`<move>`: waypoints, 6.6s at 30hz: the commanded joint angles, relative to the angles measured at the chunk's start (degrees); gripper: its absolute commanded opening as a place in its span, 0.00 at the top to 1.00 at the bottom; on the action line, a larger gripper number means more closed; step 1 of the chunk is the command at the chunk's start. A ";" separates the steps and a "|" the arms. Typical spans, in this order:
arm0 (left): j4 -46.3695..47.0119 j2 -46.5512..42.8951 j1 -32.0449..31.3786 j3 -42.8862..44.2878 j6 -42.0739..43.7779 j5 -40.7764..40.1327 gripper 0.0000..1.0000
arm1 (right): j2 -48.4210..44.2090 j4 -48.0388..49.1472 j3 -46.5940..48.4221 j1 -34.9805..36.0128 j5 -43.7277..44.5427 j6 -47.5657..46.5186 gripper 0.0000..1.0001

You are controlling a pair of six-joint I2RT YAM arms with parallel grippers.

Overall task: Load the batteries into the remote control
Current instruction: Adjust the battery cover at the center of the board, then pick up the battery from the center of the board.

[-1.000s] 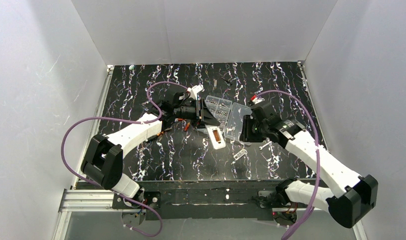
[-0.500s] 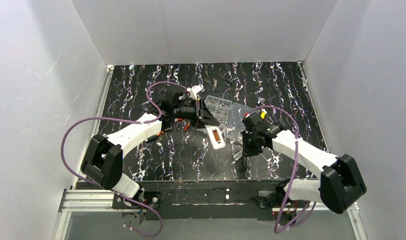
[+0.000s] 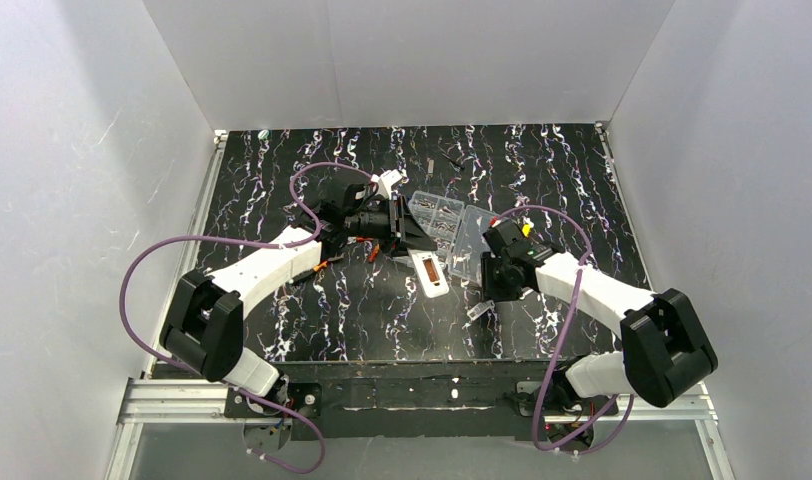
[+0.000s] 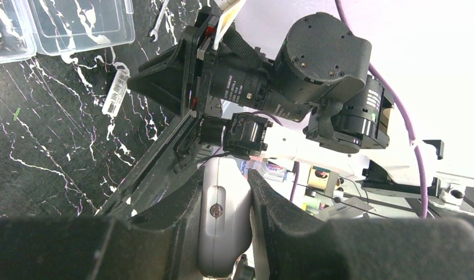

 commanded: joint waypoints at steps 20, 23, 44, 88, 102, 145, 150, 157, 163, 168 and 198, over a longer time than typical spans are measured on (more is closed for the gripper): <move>0.18 -2.58 0.63 -0.70 0.52 2.22 1.00 | 6.76 0.77 2.73 -1.55 -4.80 -8.48 0.67; 0.42 -2.42 0.63 -0.71 0.44 2.37 1.00 | 6.40 0.15 2.98 -1.55 -4.80 -8.39 0.69; -0.14 -3.07 1.42 -1.27 0.52 2.44 1.00 | 6.03 1.91 2.71 -1.54 -14.68 3.58 0.64; -4.63 -6.70 1.95 -0.59 2.31 -0.88 1.00 | 0.02 8.18 -8.96 6.64 -5.50 6.94 0.99; -7.70 -7.94 2.28 0.71 4.53 -2.24 1.00 | 11.06 9.14 0.01 9.52 -5.69 2.28 0.99; -13.66 -19.32 10.72 12.24 -1.49 -1.48 1.00 | 22.91 7.82 36.94 13.78 -13.67 3.30 0.72; -18.76 -20.96 11.00 13.81 1.41 -1.97 1.00 | 31.44 4.70 45.90 15.97 -14.12 10.35 0.63; -21.71 -22.45 11.26 14.30 3.54 -1.14 1.00 | 41.50 -5.08 60.96 17.93 -7.13 12.46 0.47; -29.13 -25.38 11.78 14.79 9.47 -0.99 1.00 | 48.13 -11.93 68.44 18.54 -2.34 13.72 0.42; -31.26 -26.78 12.21 14.00 11.00 -0.90 1.00 | 51.02 -12.92 69.78 19.43 3.61 12.50 0.50; -36.32 -27.98 15.04 13.93 14.73 -0.29 1.00 | 62.74 -15.21 78.12 19.66 8.95 11.61 0.55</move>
